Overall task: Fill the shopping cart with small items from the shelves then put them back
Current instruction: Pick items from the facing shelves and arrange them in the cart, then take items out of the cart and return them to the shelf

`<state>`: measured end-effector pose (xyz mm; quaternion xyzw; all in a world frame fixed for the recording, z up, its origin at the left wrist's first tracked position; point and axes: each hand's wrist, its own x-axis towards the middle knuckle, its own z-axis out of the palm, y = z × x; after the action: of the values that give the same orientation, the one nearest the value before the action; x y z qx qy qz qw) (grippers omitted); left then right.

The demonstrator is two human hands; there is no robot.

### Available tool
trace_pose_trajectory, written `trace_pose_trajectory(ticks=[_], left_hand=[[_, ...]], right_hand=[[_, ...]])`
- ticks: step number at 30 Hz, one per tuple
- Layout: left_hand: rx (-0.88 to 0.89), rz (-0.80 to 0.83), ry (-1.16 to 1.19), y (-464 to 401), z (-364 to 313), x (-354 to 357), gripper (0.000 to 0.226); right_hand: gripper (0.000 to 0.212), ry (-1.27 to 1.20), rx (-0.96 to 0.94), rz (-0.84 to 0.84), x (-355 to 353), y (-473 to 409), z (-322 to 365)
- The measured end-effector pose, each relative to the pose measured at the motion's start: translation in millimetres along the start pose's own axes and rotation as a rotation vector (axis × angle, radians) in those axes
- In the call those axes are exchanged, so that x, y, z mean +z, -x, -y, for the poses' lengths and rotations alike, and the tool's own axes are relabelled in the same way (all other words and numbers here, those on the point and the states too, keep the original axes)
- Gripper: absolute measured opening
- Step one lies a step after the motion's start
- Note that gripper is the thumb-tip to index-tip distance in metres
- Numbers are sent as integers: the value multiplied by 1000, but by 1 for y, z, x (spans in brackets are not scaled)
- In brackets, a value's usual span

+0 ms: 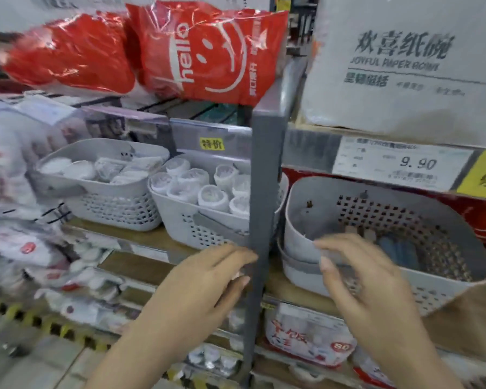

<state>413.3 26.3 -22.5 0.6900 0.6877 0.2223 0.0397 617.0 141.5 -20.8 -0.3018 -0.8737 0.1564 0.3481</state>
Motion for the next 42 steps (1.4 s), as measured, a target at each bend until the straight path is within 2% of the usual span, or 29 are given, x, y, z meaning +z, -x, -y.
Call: trace_pose_trajectory(ticks=[4, 6, 10, 16, 20, 24, 28, 32, 37, 42], left_hand=[[-407, -45, 26, 82, 60, -6, 34], [-625, -57, 38, 132, 86, -9, 33], [-1018, -191, 87, 248, 116, -17, 33], [-1403, -381, 114, 409, 105, -25, 26], [-1625, -509, 179, 485, 90, -31, 36], [-1757, -600, 210, 526, 101, -40, 27], [-1763, -657, 206, 541, 153, -57, 24], [-1719, -644, 163, 543, 229, -96, 33], [-1691, -671, 185, 564, 320, -158, 33], [-1846, -738, 142, 633, 387, -187, 37]], right_hand=[[18, -134, -162, 137, 60, 2, 58], [19, -181, -217, 264, 100, 0, 89], [23, -238, -353, 564, 187, -2, 152], [26, -335, -498, 925, 290, 23, 260], [26, -381, -607, 1074, 345, 52, 321], [27, -380, -660, 1208, 386, 70, 360], [25, -337, -629, 1317, 437, 62, 390], [18, -334, -554, 1338, 501, 45, 439], [17, -369, -543, 1355, 582, 15, 535], [24, -341, -601, 1365, 654, -4, 627]])
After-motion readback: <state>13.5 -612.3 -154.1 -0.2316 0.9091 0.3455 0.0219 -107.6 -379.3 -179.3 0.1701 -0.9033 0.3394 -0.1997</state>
